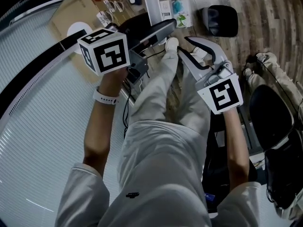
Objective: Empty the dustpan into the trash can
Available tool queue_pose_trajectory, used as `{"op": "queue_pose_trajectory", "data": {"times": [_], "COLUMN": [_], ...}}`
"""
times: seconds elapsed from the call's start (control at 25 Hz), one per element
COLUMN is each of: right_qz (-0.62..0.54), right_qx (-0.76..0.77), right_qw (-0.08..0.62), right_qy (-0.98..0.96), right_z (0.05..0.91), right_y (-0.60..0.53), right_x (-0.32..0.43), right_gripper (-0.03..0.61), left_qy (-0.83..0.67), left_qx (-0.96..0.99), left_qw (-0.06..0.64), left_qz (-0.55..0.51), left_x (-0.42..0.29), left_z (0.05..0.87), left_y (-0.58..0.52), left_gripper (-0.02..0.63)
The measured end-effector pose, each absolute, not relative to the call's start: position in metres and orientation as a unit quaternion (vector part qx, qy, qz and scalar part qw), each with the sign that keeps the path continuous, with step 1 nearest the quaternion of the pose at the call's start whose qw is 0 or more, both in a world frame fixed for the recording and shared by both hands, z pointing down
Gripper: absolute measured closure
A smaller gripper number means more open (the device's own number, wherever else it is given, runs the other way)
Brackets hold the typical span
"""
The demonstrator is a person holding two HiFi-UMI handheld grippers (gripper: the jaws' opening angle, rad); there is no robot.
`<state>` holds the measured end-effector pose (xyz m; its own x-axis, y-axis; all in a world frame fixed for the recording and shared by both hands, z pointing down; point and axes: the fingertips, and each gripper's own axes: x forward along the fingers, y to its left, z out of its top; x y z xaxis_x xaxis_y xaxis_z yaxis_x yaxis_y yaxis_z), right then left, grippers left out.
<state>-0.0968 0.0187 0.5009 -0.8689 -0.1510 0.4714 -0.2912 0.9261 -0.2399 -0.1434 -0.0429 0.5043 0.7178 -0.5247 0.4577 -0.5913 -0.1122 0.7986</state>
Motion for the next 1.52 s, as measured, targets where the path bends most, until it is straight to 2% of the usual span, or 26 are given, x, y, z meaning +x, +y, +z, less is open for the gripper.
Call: {"op": "queue_pose_trajectory", "data": {"times": [0.04, 0.12, 0.16, 0.48, 0.56, 0.64, 0.72, 0.76, 1.4, 1.52], "right_qz": [0.15, 0.143, 0.141, 0.118, 0.113, 0.113, 0.114, 0.113, 0.051, 0.035], "right_qx": [0.111, 0.102, 0.097, 0.075, 0.075, 0.073, 0.063, 0.056, -0.017, -0.025], "right_qw": [0.232, 0.236, 0.237, 0.243, 0.245, 0.246, 0.244, 0.247, 0.243, 0.244], "right_qy": [-0.955, -0.956, -0.956, -0.96, -0.96, -0.96, -0.961, -0.961, -0.969, -0.969], "right_z": [0.507, 0.518, 0.523, 0.546, 0.551, 0.556, 0.56, 0.563, 0.594, 0.594], "right_y": [0.018, 0.017, 0.017, 0.025, 0.022, 0.019, 0.018, 0.019, 0.028, 0.031], "right_x": [-0.097, -0.099, -0.1, -0.111, -0.114, -0.121, -0.127, -0.13, -0.165, -0.17], "right_gripper": [0.459, 0.459, 0.459, 0.46, 0.566, 0.556, 0.468, 0.46, 0.46, 0.485], "left_qy": [-0.373, -0.373, -0.372, -0.377, -0.382, -0.382, -0.38, -0.381, -0.389, -0.389], "left_qx": [0.748, 0.748, 0.75, 0.737, 0.731, 0.729, 0.727, 0.726, 0.709, 0.708], "left_qw": [0.548, 0.548, 0.546, 0.561, 0.563, 0.567, 0.571, 0.572, 0.587, 0.587], "left_qz": [0.035, 0.034, 0.034, 0.035, 0.037, 0.038, 0.039, 0.04, 0.047, 0.048], "left_x": [-0.142, -0.139, -0.138, -0.141, -0.142, -0.142, -0.142, -0.142, -0.145, -0.143], "left_z": [0.503, 0.499, 0.498, 0.497, 0.498, 0.498, 0.499, 0.499, 0.5, 0.5], "left_y": [-0.044, -0.048, -0.05, -0.042, -0.04, -0.039, -0.039, -0.039, -0.036, -0.036], "left_gripper": [0.381, 0.461, 0.473, 0.499, 0.502, 0.503, 0.505, 0.505, 0.511, 0.511]}}
